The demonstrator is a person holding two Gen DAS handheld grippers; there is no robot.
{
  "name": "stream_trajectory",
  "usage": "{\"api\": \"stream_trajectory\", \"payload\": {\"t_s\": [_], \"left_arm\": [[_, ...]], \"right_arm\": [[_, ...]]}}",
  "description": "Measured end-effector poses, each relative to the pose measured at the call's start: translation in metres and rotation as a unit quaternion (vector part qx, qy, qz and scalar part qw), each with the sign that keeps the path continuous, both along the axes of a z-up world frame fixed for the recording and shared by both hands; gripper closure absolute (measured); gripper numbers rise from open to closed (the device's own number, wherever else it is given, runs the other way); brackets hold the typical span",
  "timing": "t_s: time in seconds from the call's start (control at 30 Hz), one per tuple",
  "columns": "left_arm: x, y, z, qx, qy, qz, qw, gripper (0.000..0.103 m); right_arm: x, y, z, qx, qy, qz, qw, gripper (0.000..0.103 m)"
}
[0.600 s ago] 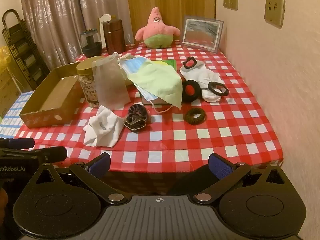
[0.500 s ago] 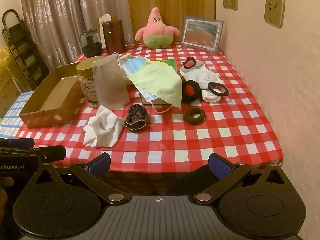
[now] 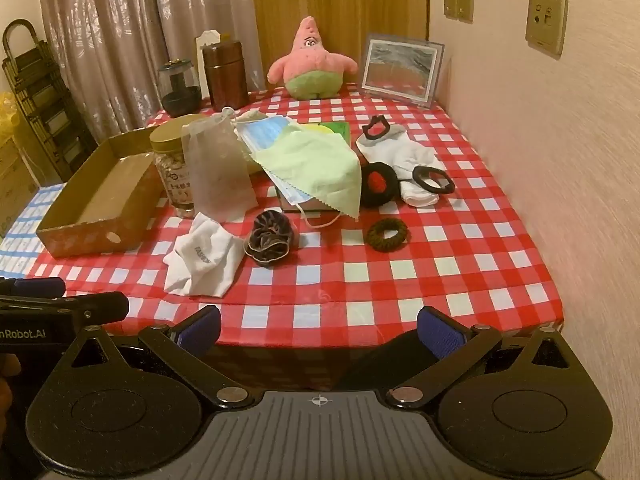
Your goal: Organize soft objects
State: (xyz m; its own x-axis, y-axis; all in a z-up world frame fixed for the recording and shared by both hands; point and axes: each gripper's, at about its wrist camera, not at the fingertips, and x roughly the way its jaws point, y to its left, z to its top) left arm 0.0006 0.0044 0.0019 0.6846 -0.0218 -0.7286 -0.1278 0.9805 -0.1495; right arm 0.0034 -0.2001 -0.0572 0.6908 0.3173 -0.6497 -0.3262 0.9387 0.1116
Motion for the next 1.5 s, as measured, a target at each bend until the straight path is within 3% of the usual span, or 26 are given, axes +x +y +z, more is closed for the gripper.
{"api": "stream_trajectory", "payload": {"t_s": [1.5], "left_arm": [[0.004,-0.0044,0.0075,0.002,-0.002,-0.002,1.0,0.002]], "right_arm": [[0.0033,-0.0019,0.0074,-0.003,-0.005,-0.002,1.0,0.0]]}}
